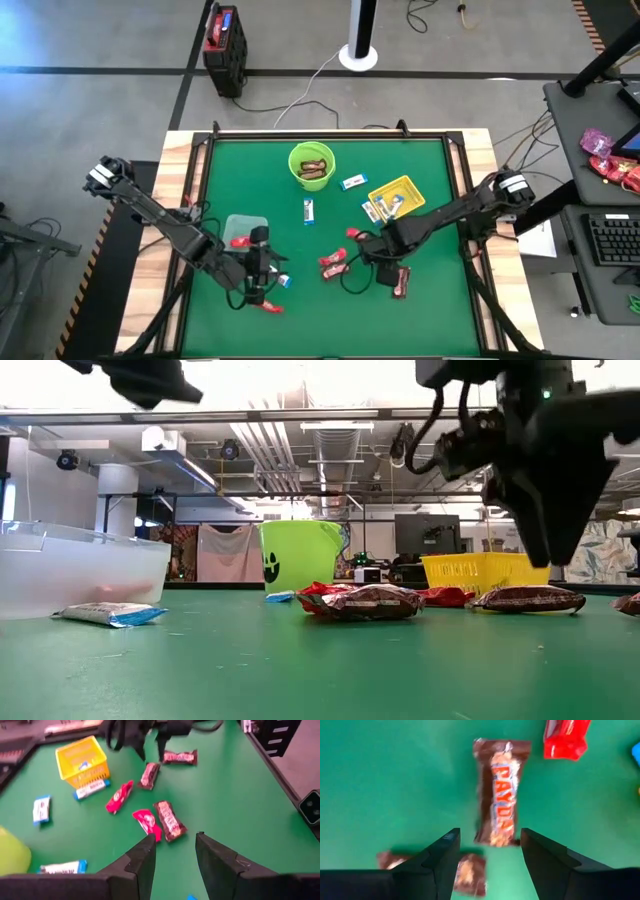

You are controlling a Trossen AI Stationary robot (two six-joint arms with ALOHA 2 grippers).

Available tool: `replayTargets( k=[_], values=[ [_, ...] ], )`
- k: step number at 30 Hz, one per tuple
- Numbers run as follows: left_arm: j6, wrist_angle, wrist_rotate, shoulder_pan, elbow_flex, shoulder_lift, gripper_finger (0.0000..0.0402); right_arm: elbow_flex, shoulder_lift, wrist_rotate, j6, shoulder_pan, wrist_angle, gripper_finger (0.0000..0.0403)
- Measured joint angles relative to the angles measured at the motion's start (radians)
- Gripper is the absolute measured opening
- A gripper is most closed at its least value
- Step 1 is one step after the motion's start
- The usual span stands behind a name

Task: Sort candy by brand, put in halloween buckets
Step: Put the brown chocolate bar into the green bucket

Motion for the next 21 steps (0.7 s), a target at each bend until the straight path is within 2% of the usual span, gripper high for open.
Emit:
replayTargets(
  k=[7,13,16,21],
  values=[
    [0.04,-0.003,-0.049,0.0,0.025,0.0,0.0123,-0.121,0.0,0.047,0.006,-0.003,0.166,0.0201],
    [0.043,-0.004,-0.061,0.001,0.023,0.0,0.0123,-0.169,-0.002,0.057,0.004,-0.003,0.24,0.0192],
    [0.043,-0.004,-0.094,0.001,0.023,0.0,0.0123,-0.18,-0.004,0.06,0.004,-0.003,0.253,0.0161],
    [0.041,-0.009,-0.105,0.002,0.022,0.0,0.0123,-0.171,-0.004,0.052,-0.011,-0.003,0.251,0.0088]
  ],
)
